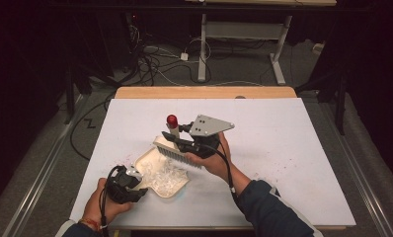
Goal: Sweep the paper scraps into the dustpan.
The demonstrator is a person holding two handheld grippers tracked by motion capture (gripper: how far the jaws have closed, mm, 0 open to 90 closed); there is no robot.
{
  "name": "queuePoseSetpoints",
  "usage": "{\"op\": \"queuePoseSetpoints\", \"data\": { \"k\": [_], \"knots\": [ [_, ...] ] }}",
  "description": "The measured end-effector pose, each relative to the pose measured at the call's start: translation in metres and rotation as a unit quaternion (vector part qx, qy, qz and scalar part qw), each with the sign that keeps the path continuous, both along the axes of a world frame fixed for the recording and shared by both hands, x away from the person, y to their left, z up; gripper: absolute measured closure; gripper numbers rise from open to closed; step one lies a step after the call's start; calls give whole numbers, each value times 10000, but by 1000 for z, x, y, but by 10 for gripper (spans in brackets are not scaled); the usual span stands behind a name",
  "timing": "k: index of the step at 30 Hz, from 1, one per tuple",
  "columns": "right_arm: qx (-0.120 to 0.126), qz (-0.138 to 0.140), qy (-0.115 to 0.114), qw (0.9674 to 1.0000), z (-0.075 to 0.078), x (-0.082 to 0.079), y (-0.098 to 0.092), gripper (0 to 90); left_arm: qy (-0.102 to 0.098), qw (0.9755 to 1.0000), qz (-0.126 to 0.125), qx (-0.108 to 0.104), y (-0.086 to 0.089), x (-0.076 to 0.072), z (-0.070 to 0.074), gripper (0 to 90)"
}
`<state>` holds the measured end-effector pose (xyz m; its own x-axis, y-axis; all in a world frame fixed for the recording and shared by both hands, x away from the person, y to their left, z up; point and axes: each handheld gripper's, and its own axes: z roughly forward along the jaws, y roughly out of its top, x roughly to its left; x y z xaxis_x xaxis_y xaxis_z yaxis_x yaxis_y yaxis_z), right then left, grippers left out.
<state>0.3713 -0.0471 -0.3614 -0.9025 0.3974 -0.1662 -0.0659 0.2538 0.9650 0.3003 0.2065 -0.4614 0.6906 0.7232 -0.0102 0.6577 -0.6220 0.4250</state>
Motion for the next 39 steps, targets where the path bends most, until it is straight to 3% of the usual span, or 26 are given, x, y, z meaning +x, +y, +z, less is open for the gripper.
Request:
{"op": "queuePoseSetpoints", "data": {
  "k": [9, 12, 16, 18, 21, 26, 32, 39],
  "knots": [
    [-323, -502, 12, 9982, -14, -5, -25, 699, -10, 10000, 41, 10, -1, -1, 0, 633],
    [-348, -624, 109, 9974, -22, -3, -27, 699, -22, 10000, 56, 12, -3, -1, -1, 632],
    [-444, -799, -10, 9958, -24, -3, -23, 699, -26, 10000, 31, 22, -4, 0, -1, 633],
    [-502, -731, -25, 9961, -26, -4, -18, 699, -18, 10000, 32, 43, -5, 0, 0, 632],
    [-496, -413, 137, 9978, -27, -9, -11, 698, -25, 10000, 28, 16, -5, 0, -1, 632],
    [-563, -161, 112, 9982, -27, -23, 2, 697, -39, 10000, 57, -2, -5, -1, -1, 632],
    [-294, 205, 262, 9990, -18, -31, 8, 700, -58, 10000, 77, -14, -5, -1, -1, 632],
    [-244, 158, 187, 9994, -11, -32, 6, 699, -67, 10000, 65, -14, -5, -1, -1, 632]
  ]
}}
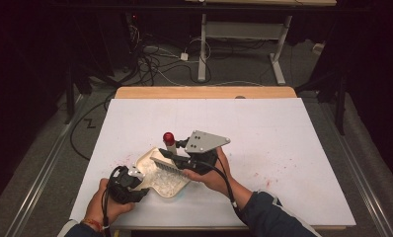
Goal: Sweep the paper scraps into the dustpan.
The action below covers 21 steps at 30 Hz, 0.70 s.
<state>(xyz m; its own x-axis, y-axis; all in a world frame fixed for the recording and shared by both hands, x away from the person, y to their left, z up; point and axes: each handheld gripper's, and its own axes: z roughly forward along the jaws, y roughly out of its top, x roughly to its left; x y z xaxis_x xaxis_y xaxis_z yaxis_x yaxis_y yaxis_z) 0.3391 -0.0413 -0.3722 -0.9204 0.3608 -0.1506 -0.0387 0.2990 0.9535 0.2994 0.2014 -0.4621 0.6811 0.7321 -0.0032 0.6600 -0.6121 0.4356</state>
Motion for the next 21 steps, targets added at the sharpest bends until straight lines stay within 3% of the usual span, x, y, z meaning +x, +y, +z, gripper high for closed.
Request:
{"op": "queuePoseSetpoints", "data": {
  "k": [9, 14, 21],
  "knots": [
    [312, -245, 94, 9992, 14, 10, -14, 699, 19, 10000, 13, -13, 0, 0, 0, 632],
    [213, -443, 1, 9988, 12, 16, -15, 699, 15, 10000, 23, -20, 0, -1, 0, 632],
    [59, -567, 196, 9982, 0, 31, -10, 699, 17, 10000, 16, -29, 0, 0, 0, 632]
  ]
}}
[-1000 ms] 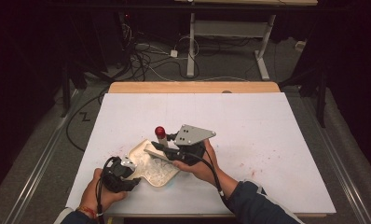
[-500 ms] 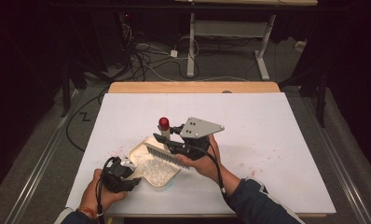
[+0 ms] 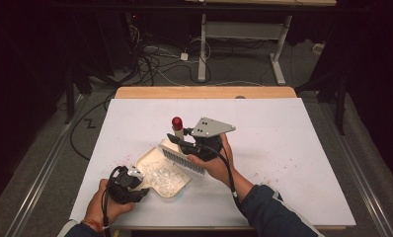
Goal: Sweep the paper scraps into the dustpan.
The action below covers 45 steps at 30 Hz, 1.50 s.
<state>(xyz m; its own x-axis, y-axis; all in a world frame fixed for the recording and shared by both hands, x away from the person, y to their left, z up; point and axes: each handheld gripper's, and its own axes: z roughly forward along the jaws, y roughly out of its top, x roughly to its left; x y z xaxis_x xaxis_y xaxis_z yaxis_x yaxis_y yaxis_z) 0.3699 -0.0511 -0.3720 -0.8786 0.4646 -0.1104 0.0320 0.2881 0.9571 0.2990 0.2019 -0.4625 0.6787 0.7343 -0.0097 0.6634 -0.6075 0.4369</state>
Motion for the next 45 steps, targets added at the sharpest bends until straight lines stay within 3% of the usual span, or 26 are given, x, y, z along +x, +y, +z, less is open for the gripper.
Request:
{"op": "queuePoseSetpoints", "data": {
  "k": [4, 8, 13, 17, 22, 26, 29, 36, 40, 45],
  "knots": [
    [-184, 17, 166, 9997, -9, 4, 2, 698, -2, 10000, -5, 9, 0, 0, 0, 632],
    [-358, -120, -38, 9993, -2, -2, -1, 699, -5, 10000, -13, 30, 0, 0, 0, 632],
    [-118, -23, -50, 9999, 10, -8, -11, 699, -4, 10000, 5, 19, 0, 0, 0, 632],
    [-99, -113, -268, 9995, 18, -15, -15, 699, -1, 10000, 4, 21, -1, 0, 0, 632],
    [-351, -303, -313, 9984, 12, -9, -12, 699, -9, 10000, 2, 36, -1, -1, 0, 632],
    [-684, -223, -290, 9970, -3, -7, -1, 699, -4, 10000, -3, 22, -1, -1, 0, 632],
    [-621, 83, -143, 9979, -8, -15, 5, 699, -2, 10000, 7, 5, 0, 0, 0, 632],
    [-541, 500, -184, 9971, 3, -32, 11, 699, -15, 10000, 59, -35, 0, -1, 0, 632],
    [-542, 417, -262, 9973, 7, -33, 6, 699, -25, 9999, 133, -65, -1, -1, -1, 632],
    [-348, 234, -276, 9987, 17, -29, -8, 699, -65, 9998, 183, -90, -1, 0, -1, 631]
  ]
}}
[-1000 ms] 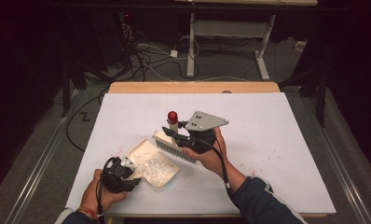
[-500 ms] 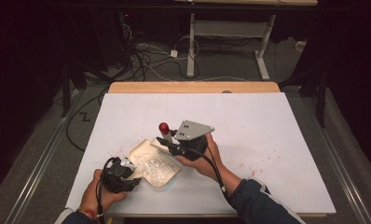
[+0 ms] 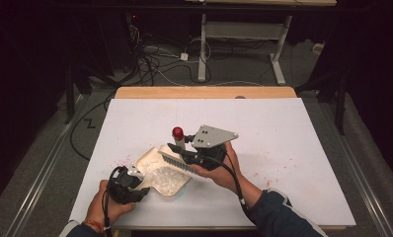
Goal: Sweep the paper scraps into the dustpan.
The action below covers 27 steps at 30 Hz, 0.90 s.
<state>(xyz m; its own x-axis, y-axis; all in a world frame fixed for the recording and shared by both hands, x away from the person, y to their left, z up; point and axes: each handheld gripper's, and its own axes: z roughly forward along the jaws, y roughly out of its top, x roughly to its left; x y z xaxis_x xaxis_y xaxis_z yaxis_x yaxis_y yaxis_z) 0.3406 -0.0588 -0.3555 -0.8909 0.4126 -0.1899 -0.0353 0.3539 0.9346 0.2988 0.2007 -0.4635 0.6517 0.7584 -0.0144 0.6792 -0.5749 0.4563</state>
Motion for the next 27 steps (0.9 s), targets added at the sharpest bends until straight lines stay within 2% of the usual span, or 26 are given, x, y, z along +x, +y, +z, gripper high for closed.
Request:
{"op": "queuePoseSetpoints", "data": {
  "k": [8, 16, 21, 27],
  "knots": [
    [330, -213, 0, 9992, 15, 3, -29, 699, -8, 9999, 123, -60, 0, 3, 0, 631],
    [265, -512, -79, 9983, 21, -3, -76, 698, -68, 9993, 336, -115, -1, 6, -1, 630],
    [153, -690, 68, 9975, 18, -6, -113, 699, -84, 9988, 461, -138, -4, 9, -1, 629],
    [226, -885, 128, 9957, 17, -14, -153, 699, -181, 9976, 646, -179, -7, 15, -1, 629]
  ]
}}
